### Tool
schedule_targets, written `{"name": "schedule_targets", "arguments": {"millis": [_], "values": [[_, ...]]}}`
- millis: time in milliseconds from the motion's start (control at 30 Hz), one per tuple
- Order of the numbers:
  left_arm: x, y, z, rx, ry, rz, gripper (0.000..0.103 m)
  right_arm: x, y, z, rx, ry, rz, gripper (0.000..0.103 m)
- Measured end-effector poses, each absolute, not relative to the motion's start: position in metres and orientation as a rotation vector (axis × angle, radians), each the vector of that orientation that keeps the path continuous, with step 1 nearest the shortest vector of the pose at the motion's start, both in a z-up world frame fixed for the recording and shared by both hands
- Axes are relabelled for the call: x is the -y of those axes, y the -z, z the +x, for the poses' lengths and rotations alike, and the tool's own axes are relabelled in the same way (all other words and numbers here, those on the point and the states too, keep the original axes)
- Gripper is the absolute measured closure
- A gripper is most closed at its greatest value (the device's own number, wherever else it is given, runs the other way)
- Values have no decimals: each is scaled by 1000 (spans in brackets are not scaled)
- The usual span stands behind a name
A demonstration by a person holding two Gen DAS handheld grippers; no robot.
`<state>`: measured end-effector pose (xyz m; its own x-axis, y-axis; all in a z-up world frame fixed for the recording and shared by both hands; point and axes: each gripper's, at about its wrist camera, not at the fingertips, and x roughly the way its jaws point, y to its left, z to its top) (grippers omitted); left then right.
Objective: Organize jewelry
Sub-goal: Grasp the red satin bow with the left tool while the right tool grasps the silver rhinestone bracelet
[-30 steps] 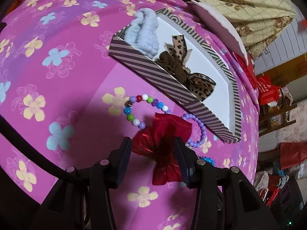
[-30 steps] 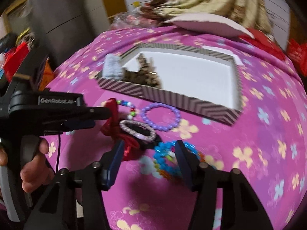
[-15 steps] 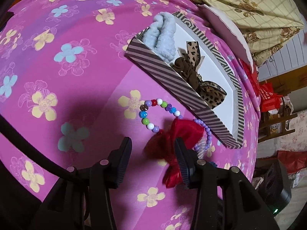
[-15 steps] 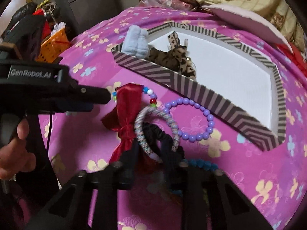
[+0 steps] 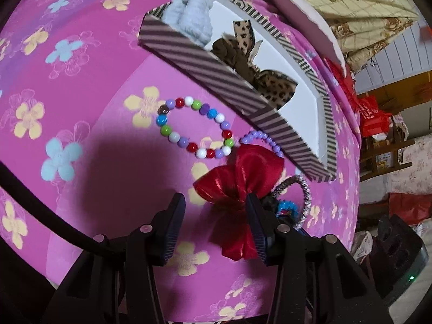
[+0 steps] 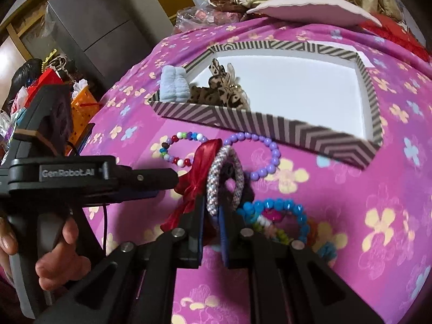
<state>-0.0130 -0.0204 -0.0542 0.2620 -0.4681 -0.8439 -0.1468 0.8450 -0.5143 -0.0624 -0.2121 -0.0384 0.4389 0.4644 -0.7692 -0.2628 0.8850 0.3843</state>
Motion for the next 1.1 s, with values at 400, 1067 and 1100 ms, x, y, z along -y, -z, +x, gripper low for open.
{"name": "schedule_targets", "arguments": {"millis": [400,1067,1100], "values": [[33,49,-33,-1310,300,-557,41,240,39,-69,-1011,-414,369,92],[49,61,-30,-1350,302,-548,84,259,45,-86,-1005,-379,464,92],[47,58,-30,-1341,295,-524,84,258,43,-87,-1002,-378,457,92]]}}
